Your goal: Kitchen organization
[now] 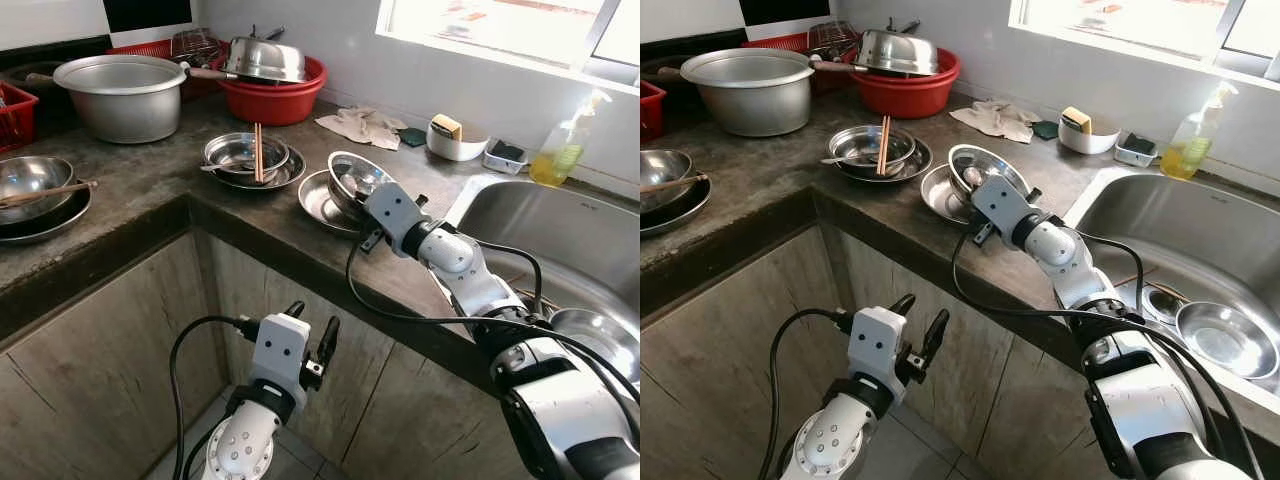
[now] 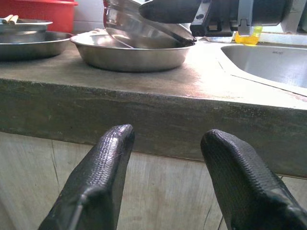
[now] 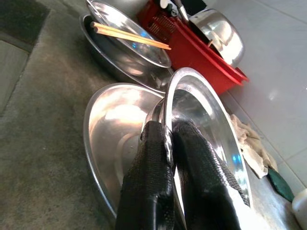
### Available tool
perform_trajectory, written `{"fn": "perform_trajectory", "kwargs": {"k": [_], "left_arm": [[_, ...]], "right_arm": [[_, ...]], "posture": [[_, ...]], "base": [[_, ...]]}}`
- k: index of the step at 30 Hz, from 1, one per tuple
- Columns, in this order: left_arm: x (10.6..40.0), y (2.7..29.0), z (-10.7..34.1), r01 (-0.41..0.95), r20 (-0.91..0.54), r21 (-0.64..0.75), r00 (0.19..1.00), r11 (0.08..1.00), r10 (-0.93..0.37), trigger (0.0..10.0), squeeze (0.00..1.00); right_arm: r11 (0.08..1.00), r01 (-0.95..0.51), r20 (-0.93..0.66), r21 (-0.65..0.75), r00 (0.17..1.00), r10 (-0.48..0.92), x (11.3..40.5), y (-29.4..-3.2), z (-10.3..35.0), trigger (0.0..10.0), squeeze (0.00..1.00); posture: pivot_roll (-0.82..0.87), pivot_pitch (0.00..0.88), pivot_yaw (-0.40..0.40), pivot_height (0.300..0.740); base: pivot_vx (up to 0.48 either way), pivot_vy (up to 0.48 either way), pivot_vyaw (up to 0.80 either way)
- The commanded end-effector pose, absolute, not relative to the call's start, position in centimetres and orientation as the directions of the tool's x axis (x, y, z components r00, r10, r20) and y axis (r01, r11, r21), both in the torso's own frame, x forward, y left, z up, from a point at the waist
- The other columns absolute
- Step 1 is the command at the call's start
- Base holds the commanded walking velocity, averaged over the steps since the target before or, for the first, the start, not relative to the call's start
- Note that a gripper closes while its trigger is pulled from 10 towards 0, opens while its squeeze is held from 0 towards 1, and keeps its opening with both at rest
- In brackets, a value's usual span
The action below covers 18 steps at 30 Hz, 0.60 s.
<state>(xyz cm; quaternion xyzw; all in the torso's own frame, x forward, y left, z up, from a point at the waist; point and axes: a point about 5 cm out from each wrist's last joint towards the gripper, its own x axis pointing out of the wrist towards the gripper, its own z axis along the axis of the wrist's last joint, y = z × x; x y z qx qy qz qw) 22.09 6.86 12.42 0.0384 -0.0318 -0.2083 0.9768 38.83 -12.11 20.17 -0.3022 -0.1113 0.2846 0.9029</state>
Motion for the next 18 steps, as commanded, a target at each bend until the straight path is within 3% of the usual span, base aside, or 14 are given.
{"fn": "perform_trajectory", "kwargs": {"k": [1, 6, 7, 8, 9, 10, 11, 12, 13, 16, 17, 18], "left_arm": [[22.12, 6.68, 12.45, 0.410, 0.051, 0.081, 0.909, 0.909, -0.414, 10.0, 0.00], [22.10, 6.68, 12.40, 0.411, 0.049, 0.082, 0.908, 0.908, -0.415, 10.0, 0.00], [22.11, 6.67, 12.41, 0.411, 0.050, 0.082, 0.908, 0.908, -0.416, 10.0, 0.00], [22.11, 6.67, 12.42, 0.411, 0.050, 0.082, 0.908, 0.908, -0.416, 10.0, 0.00], [22.12, 6.67, 12.42, 0.411, 0.050, 0.082, 0.908, 0.908, -0.416, 10.0, 0.00], [22.12, 6.67, 12.42, 0.411, 0.050, 0.082, 0.908, 0.908, -0.416, 10.0, 0.00], [22.13, 6.68, 12.41, 0.410, 0.049, 0.082, 0.908, 0.908, -0.415, 10.0, 0.00], [22.12, 6.67, 12.41, 0.410, 0.049, 0.082, 0.909, 0.908, -0.415, 10.0, 0.00], [22.11, 6.65, 12.39, 0.411, 0.049, 0.083, 0.908, 0.908, -0.415, 10.0, 0.00], [22.11, 6.66, 12.39, 0.410, 0.049, 0.083, 0.909, 0.908, -0.415, 10.0, 0.00], [22.11, 6.66, 12.40, 0.410, 0.049, 0.083, 0.909, 0.908, -0.415, 10.0, 0.00], [22.11, 6.64, 12.40, 0.410, 0.049, 0.083, 0.909, 0.908, -0.415, 10.0, 0.00]], "right_arm": [[0.629, -0.466, -0.001, -0.622, 0.804, 0.595, 38.89, -12.18, 20.08, 10.0, 0.00], [0.619, -0.475, -0.008, -0.625, 0.797, 0.604, 38.85, -12.12, 20.04, 10.0, 0.00], [0.616, -0.477, -0.011, -0.626, 0.796, 0.606, 38.84, -12.12, 20.03, 10.0, 0.22], [0.616, -0.478, -0.011, -0.627, 0.796, 0.606, 38.84, -12.13, 20.03, 10.0, 0.22], [0.616, -0.478, -0.012, -0.627, 0.796, 0.605, 38.85, -12.13, 20.03, 10.0, 0.37], [0.616, -0.478, -0.011, -0.626, 0.796, 0.605, 38.86, -12.14, 20.04, 10.0, 0.37], [0.614, -0.478, -0.013, -0.628, 0.796, 0.606, 38.87, -12.15, 20.04, 10.0, 0.25], [0.613, -0.478, -0.014, -0.629, 0.795, 0.606, 38.87, -12.15, 20.04, 10.0, 0.06], [0.612, -0.479, -0.015, -0.629, 0.795, 0.607, 38.87, -12.14, 20.03, 10.0, 0.00], [0.613, -0.480, -0.014, -0.628, 0.794, 0.607, 38.88, -12.12, 20.03, 10.0, 0.02], [0.615, -0.481, -0.012, -0.625, 0.794, 0.608, 38.88, -12.11, 20.05, 10.0, 0.83], [0.616, -0.481, -0.011, -0.624, 0.794, 0.608, 38.87, -12.11, 20.05, 10.0, 1.00]], "posture": [[0.02, 0.028, -0.120, 0.740], [0.01, 0.029, -0.117, 0.740], [0.01, 0.029, -0.119, 0.740], [0.01, 0.029, -0.119, 0.740], [0.02, 0.030, -0.121, 0.740], [0.02, 0.030, -0.121, 0.740], [0.02, 0.030, -0.121, 0.740], [0.01, 0.031, -0.121, 0.740], [0.01, 0.031, -0.121, 0.740], [0.02, 0.031, -0.120, 0.740], [0.02, 0.031, -0.120, 0.740], [0.02, 0.031, -0.119, 0.740]], "base": [[0.000, 0.000, 0.00], [0.000, 0.000, 0.00], [0.000, 0.000, 0.00], [0.000, 0.000, 0.00], [0.000, 0.000, 0.00], [0.000, 0.000, 0.00], [0.000, 0.000, 0.00], [0.000, 0.000, 0.00], [0.000, 0.000, 0.00], [0.000, 0.000, 0.00], [0.000, 0.000, 0.00], [0.000, 0.000, 0.00]]}}
